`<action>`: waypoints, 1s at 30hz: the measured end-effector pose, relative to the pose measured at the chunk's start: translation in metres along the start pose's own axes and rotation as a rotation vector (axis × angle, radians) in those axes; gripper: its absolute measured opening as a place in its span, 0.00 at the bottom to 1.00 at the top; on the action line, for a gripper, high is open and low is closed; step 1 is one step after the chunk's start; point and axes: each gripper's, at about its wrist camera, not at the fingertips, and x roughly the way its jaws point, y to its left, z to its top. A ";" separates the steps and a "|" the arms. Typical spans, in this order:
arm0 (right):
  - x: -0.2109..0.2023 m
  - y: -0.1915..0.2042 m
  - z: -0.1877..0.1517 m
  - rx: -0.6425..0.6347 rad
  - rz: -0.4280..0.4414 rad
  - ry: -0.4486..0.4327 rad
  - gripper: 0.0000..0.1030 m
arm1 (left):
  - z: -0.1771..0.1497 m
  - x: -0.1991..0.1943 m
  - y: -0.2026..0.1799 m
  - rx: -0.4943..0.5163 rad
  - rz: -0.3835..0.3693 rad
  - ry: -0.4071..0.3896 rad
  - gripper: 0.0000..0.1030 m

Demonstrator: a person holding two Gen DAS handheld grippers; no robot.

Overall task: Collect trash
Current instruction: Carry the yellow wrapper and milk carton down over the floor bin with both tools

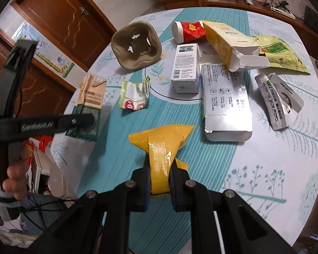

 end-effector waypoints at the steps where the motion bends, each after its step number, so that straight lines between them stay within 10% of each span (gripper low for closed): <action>1: -0.003 0.003 -0.002 0.007 -0.001 -0.007 0.13 | -0.003 -0.006 -0.001 0.018 0.000 -0.008 0.42; 30: -0.085 0.176 -0.175 0.366 -0.192 -0.298 0.13 | -0.159 -0.133 0.053 0.585 -0.256 -0.146 0.42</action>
